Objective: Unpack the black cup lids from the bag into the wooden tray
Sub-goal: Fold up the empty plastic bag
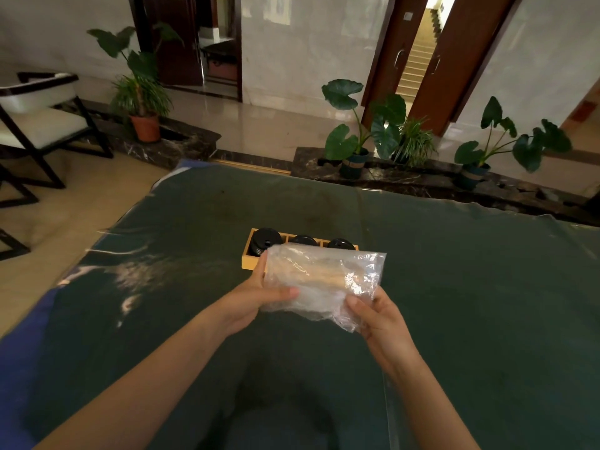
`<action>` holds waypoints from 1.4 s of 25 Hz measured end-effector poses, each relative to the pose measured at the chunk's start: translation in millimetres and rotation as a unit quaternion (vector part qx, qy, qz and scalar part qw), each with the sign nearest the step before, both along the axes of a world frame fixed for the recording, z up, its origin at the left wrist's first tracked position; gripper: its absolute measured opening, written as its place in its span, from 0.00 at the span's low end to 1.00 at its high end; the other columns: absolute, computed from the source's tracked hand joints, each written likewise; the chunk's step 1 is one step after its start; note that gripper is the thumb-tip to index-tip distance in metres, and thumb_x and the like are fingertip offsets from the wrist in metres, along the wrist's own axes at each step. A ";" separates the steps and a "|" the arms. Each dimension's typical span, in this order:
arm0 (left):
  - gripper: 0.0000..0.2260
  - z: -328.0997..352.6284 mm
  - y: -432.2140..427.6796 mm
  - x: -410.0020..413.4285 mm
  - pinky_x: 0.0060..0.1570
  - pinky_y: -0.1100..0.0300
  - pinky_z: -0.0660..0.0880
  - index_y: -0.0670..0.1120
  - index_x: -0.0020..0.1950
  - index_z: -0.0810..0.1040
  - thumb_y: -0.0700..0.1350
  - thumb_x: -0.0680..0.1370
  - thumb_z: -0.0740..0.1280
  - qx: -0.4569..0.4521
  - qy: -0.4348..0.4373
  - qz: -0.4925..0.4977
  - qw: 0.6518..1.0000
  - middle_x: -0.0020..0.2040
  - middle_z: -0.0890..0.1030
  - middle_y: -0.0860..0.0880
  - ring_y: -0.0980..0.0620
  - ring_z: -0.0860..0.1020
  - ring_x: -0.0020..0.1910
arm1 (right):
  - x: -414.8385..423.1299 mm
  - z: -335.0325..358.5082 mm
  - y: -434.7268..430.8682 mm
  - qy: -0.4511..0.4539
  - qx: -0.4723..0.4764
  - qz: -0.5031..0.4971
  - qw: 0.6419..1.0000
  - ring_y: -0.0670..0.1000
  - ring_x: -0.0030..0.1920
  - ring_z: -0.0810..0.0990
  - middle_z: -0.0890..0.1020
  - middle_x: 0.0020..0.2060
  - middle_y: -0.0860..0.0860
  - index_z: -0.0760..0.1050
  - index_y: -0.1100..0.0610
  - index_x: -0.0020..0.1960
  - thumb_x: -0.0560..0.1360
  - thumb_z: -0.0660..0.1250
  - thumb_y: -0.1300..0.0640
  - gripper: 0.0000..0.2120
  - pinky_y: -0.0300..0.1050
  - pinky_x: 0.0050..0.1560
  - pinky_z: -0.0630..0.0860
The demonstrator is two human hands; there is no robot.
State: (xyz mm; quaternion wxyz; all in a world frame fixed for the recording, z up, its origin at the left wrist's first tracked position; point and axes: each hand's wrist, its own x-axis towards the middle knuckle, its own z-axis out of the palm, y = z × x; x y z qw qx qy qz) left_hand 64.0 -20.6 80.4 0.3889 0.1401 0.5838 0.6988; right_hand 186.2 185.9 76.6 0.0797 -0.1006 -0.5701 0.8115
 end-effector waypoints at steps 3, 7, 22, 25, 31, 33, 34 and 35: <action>0.38 -1.8 -3.4 2.5 0.56 0.55 0.75 0.56 0.67 0.64 0.49 0.62 0.79 0.004 0.004 -0.065 0.998 0.63 0.77 0.49 0.50 0.77 0.60 | -1.1 2.1 3.1 -0.001 -0.082 0.031 0.996 0.56 0.55 0.82 0.83 0.55 0.58 0.77 0.56 0.58 0.72 0.67 0.64 0.15 0.46 0.50 0.80; 0.28 1.4 -4.7 5.9 0.42 0.57 0.79 0.49 0.63 0.72 0.46 0.65 0.77 -0.040 0.049 -0.040 0.997 0.59 0.79 0.46 0.48 0.81 0.52 | 1.0 2.9 15.4 -0.026 -0.083 0.012 0.996 0.55 0.52 0.83 0.83 0.53 0.58 0.75 0.60 0.59 0.72 0.67 0.63 0.16 0.47 0.49 0.81; 0.07 -7.9 78.8 42.8 0.29 0.65 0.73 0.44 0.53 0.78 0.41 0.76 0.67 -0.059 0.121 0.019 0.991 0.35 0.82 0.49 0.55 0.78 0.31 | 65.4 -13.1 60.7 -0.196 -0.047 -0.148 0.968 0.49 0.37 0.84 0.86 0.41 0.55 0.80 0.58 0.49 0.73 0.68 0.52 0.10 0.41 0.35 0.80; 0.08 -18.4 113.5 60.4 0.29 0.65 0.73 0.42 0.53 0.78 0.41 0.75 0.69 -0.041 0.113 -0.046 0.992 0.35 0.82 0.49 0.54 0.79 0.32 | 107.3 -22.7 78.2 -0.217 -0.033 -0.200 0.955 0.45 0.30 0.80 0.83 0.34 0.53 0.79 0.60 0.44 0.75 0.67 0.55 0.08 0.37 0.31 0.78; 0.18 -45.7 189.3 111.4 0.37 0.63 0.78 0.43 0.58 0.76 0.43 0.70 0.73 -0.045 -0.018 -0.286 0.957 0.49 0.84 0.41 0.46 0.83 0.44 | 215.4 -44.0 112.4 -0.152 -0.038 -0.433 0.888 0.41 0.23 0.72 0.77 0.22 0.46 0.78 0.61 0.39 0.74 0.67 0.63 0.05 0.31 0.26 0.72; 0.12 -60.3 207.4 130.0 0.37 0.62 0.78 0.43 0.56 0.78 0.37 0.72 0.70 -0.057 -0.011 -0.313 0.948 0.46 0.84 0.40 0.47 0.83 0.41 | 260.1 -55.3 114.4 -0.149 -0.044 -0.517 0.842 0.40 0.22 0.72 0.77 0.23 0.47 0.76 0.60 0.38 0.75 0.66 0.65 0.07 0.30 0.25 0.71; 0.10 -68.0 214.2 137.5 0.37 0.62 0.78 0.42 0.54 0.79 0.35 0.73 0.69 -0.061 0.002 -0.314 0.948 0.45 0.84 0.40 0.47 0.83 0.39 | 281.9 -59.1 112.2 -0.149 -0.050 -0.549 0.821 0.40 0.22 0.72 0.77 0.25 0.49 0.75 0.60 0.39 0.76 0.65 0.65 0.07 0.30 0.25 0.71; 0.09 -76.1 221.2 145.7 0.37 0.62 0.78 0.41 0.53 0.79 0.34 0.74 0.68 -0.064 0.015 -0.319 0.946 0.44 0.85 0.40 0.47 0.83 0.39 | 305.0 -62.7 108.0 -0.152 -0.055 -0.579 0.799 0.40 0.23 0.72 0.77 0.28 0.53 0.75 0.60 0.40 0.76 0.64 0.64 0.06 0.30 0.25 0.71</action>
